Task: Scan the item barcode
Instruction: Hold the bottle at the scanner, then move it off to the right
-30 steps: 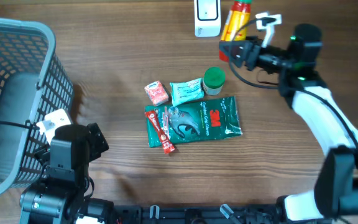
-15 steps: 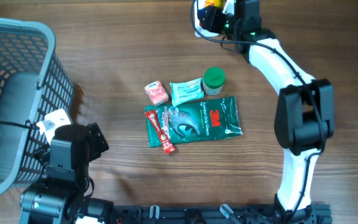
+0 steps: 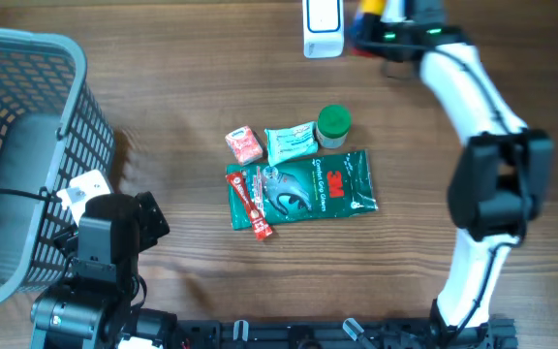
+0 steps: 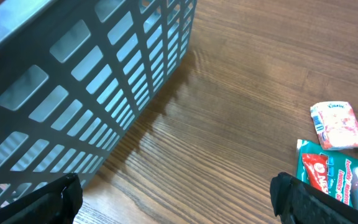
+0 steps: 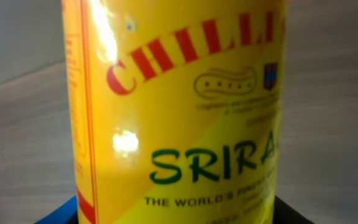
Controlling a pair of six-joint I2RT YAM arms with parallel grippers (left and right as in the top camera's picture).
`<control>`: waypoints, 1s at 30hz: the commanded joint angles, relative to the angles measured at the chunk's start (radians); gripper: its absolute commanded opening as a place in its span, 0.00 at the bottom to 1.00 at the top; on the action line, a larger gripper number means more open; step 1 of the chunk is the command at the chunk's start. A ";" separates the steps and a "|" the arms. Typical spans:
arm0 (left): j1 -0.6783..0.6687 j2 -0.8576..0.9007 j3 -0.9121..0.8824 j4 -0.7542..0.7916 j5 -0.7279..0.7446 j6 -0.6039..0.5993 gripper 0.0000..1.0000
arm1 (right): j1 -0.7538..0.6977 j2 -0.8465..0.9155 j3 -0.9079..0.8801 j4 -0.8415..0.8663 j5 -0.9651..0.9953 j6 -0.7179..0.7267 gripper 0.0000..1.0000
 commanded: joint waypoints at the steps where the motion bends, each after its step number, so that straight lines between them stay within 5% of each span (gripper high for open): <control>1: 0.008 -0.001 0.016 0.002 -0.010 0.019 1.00 | -0.180 -0.090 0.034 -0.142 0.164 -0.140 0.40; 10: 0.008 -0.001 0.016 0.002 -0.010 0.019 1.00 | -0.644 0.035 -0.027 -0.143 0.370 -0.308 0.48; 18: 0.008 -0.001 0.016 0.002 -0.010 0.019 1.00 | -0.833 0.093 -0.068 -0.126 0.377 -0.307 0.52; 21: 0.008 -0.001 0.016 0.002 -0.010 0.019 1.00 | -0.876 0.091 -0.061 -0.124 0.377 -0.264 0.68; 22: 0.008 -0.001 0.016 0.002 -0.010 0.019 1.00 | -0.887 0.089 -0.041 -0.142 0.370 -0.227 0.91; 23: 0.008 -0.001 0.016 0.002 -0.010 0.019 1.00 | -0.887 0.083 -0.023 -0.157 0.360 -0.190 1.00; 30: 0.008 -0.001 0.016 0.002 -0.010 0.019 1.00 | -0.844 -0.141 0.005 -0.240 0.085 0.055 1.00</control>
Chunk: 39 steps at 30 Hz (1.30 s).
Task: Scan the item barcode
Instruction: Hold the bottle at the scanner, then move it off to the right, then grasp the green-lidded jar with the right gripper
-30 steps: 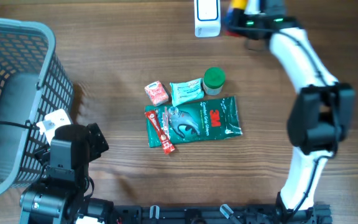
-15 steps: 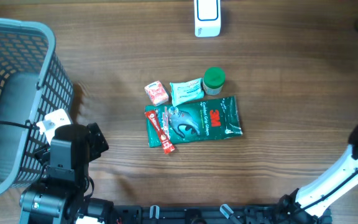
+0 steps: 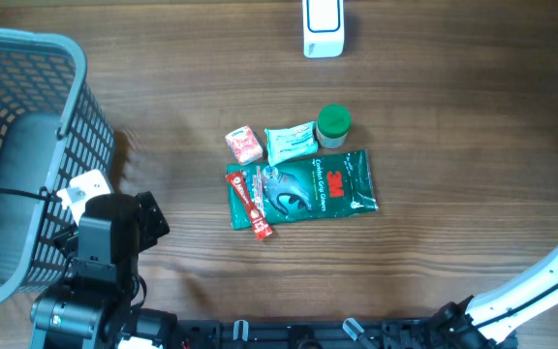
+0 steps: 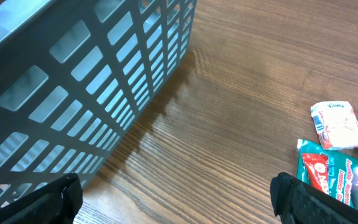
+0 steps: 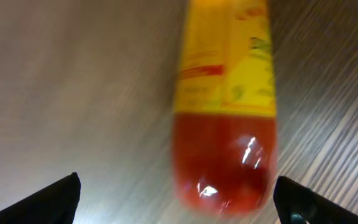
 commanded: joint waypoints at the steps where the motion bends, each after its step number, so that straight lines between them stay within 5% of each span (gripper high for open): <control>1: 0.008 -0.001 0.016 0.003 -0.010 0.016 1.00 | 0.053 -0.207 0.038 -0.037 -0.256 0.203 1.00; 7: 0.008 -0.001 0.016 0.003 -0.010 0.016 1.00 | 0.334 -0.420 0.038 -0.372 -0.381 0.436 1.00; 10: 0.008 -0.001 0.016 0.003 -0.010 0.016 1.00 | 0.540 -0.419 0.021 -0.592 -0.333 0.766 1.00; 18: 0.008 -0.001 0.016 0.003 -0.010 0.016 1.00 | 0.969 -0.360 -0.112 -0.462 -0.246 1.261 1.00; 24: 0.008 -0.001 0.016 0.003 -0.010 0.016 1.00 | 1.118 -0.215 -0.115 -0.305 -0.222 1.418 1.00; 32: 0.008 -0.001 0.016 0.003 -0.010 0.016 1.00 | 1.122 -0.042 -0.115 -0.134 -0.198 1.384 0.96; 36: 0.008 -0.001 0.016 0.003 -0.010 0.016 1.00 | 1.122 -0.037 -0.115 -0.128 -0.221 1.232 0.81; 39: 0.008 -0.001 0.016 0.003 -0.010 0.016 1.00 | 1.104 -0.043 -0.114 -0.164 -0.225 0.969 0.73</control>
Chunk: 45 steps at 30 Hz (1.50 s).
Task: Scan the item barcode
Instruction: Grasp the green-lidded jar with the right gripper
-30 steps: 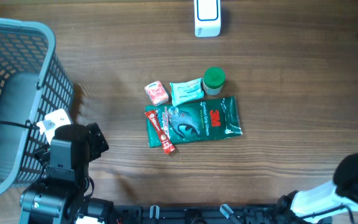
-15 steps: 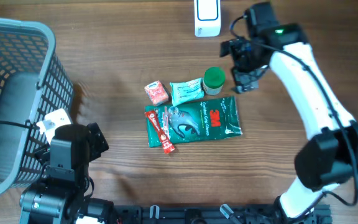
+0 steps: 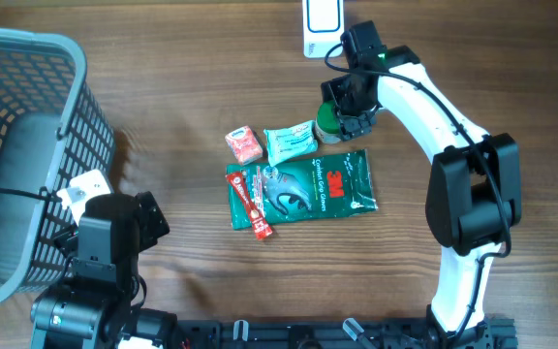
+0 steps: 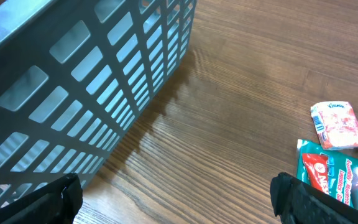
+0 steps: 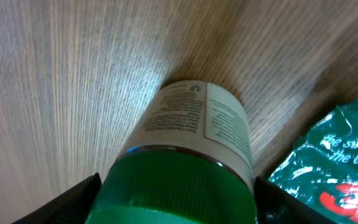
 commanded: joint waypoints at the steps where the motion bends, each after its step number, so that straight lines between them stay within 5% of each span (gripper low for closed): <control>1: 0.008 -0.001 0.016 0.003 -0.010 0.016 1.00 | -0.027 0.005 -0.006 -0.047 0.007 -0.334 0.71; 8: 0.008 -0.001 0.016 0.003 -0.010 0.016 1.00 | -0.200 -0.042 0.058 -0.206 0.061 -1.215 0.70; 10: 0.008 -0.001 0.016 0.003 -0.010 0.016 1.00 | -0.240 -0.042 0.059 -0.256 0.179 -1.334 0.71; 15: 0.008 -0.001 0.016 0.003 -0.010 0.016 1.00 | -0.260 -0.042 0.061 -0.260 0.227 -1.505 0.94; 20: 0.008 -0.001 0.016 0.003 -0.010 0.016 1.00 | -0.228 -0.046 0.180 -0.377 0.299 -1.334 1.00; 25: 0.008 -0.001 0.016 0.003 -0.010 0.016 1.00 | -0.252 -0.059 0.272 -0.598 0.323 -0.308 1.00; 27: 0.008 -0.001 0.016 0.003 -0.010 0.016 1.00 | -0.256 -0.057 0.242 -0.556 0.265 -0.154 1.00; 35: 0.008 -0.001 0.016 0.003 -0.010 0.016 1.00 | -0.246 -0.053 0.008 -0.351 0.224 -0.066 1.00; 39: 0.008 -0.001 0.016 0.003 -0.010 0.016 1.00 | -0.246 -0.053 -0.054 -0.306 0.224 -0.095 0.77; 42: 0.008 -0.001 0.016 0.003 -0.010 0.016 1.00 | -0.246 -0.057 -0.049 -0.266 0.219 -0.323 0.63; 45: 0.008 -0.001 0.016 0.003 -0.010 0.016 1.00 | -0.246 -0.057 -0.045 -0.255 0.179 -0.655 0.63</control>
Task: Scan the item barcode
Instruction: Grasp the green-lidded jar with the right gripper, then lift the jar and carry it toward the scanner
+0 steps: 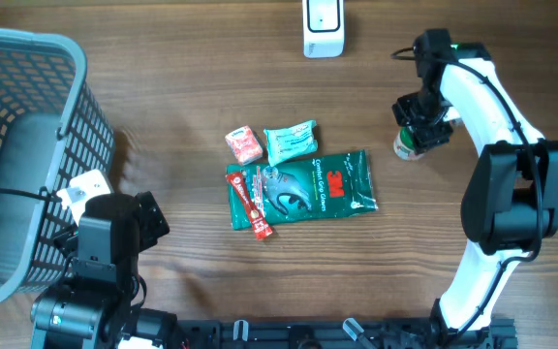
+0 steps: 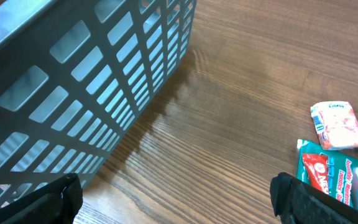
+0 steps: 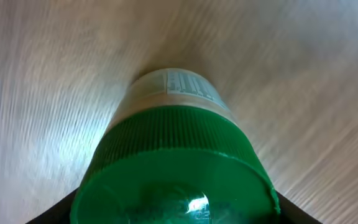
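A jar with a green ribbed cap (image 3: 176, 168) and white label fills the right wrist view. My right gripper (image 3: 176, 214) is shut on it, with the black fingers (image 3: 55, 214) at the cap's sides. In the overhead view the jar (image 1: 406, 146) pokes out under the right gripper (image 1: 421, 118), to the right of the pile. The white scanner (image 1: 323, 27) stands at the far edge of the table. My left gripper (image 2: 179, 205) hangs open over bare wood beside the basket, holding nothing.
A grey mesh basket (image 1: 17, 145) takes up the left side. In the middle lie a green 3M bag (image 1: 313, 186), a teal packet (image 1: 291, 142), a red-and-white packet (image 1: 244, 144) and a red stick pack (image 1: 251, 206).
The green-capped jar has left its spot beside the teal packet and is now well to the right of the pile, held in my right gripper. The left arm has not moved.
My right gripper held a sriracha bottle up by the scanner. Then the arm was off to the right, open, with the bottle lying on the wood. Then it was around the green-capped jar by the pile. Now it holds that jar further right.
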Controlling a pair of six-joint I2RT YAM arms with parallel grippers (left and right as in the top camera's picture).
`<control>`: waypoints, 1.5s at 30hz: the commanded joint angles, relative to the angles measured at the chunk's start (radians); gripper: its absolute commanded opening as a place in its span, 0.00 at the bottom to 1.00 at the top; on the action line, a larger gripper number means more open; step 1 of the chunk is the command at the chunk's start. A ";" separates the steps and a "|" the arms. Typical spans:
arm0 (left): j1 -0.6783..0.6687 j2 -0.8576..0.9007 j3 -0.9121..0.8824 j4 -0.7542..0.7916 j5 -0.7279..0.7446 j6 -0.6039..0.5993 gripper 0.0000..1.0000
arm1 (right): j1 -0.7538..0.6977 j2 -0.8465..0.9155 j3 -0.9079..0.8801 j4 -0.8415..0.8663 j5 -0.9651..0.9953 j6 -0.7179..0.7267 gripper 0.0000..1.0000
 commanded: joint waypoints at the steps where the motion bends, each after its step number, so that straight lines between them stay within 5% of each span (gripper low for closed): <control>1: 0.008 -0.001 0.015 0.003 -0.010 0.016 1.00 | 0.003 -0.007 0.010 0.005 -0.085 -0.520 0.63; 2: 0.008 -0.001 0.015 0.003 -0.010 0.016 1.00 | 0.003 -0.007 0.012 0.000 -0.155 -0.727 0.64; 5: 0.008 -0.001 0.015 0.003 -0.010 0.016 1.00 | 0.003 -0.007 0.011 -0.046 -0.300 -1.050 0.68; 8: 0.008 -0.001 0.015 0.003 -0.010 0.016 1.00 | 0.003 -0.007 0.012 -0.065 -0.291 -1.126 0.79; 11: 0.008 -0.001 0.015 0.003 -0.010 0.016 1.00 | 0.003 -0.013 0.026 -0.061 -0.269 -0.992 1.00; 15: 0.008 -0.001 0.015 0.003 -0.010 0.016 1.00 | 0.004 -0.034 0.031 -0.059 -0.214 -0.602 1.00; 20: 0.008 -0.001 0.015 0.003 -0.010 0.016 1.00 | 0.044 -0.034 0.016 -0.049 -0.163 -0.331 0.99; 28: 0.008 -0.001 0.015 0.003 -0.010 0.016 1.00 | 0.134 -0.033 -0.141 0.100 0.047 -0.124 0.83; 33: 0.008 -0.001 0.015 0.003 -0.010 0.016 1.00 | 0.118 -0.033 -0.185 0.135 0.046 -0.124 0.76; 37: 0.008 -0.001 0.015 0.003 -0.010 0.016 1.00 | 0.118 -0.033 -0.185 0.170 0.033 -0.285 0.67; 42: 0.008 -0.001 0.015 0.003 -0.010 0.016 1.00 | 0.118 -0.034 -0.173 0.188 -0.111 -0.582 0.66; 45: 0.008 -0.001 0.015 0.003 -0.010 0.016 1.00 | 0.118 -0.039 -0.167 0.165 -0.123 -0.630 0.78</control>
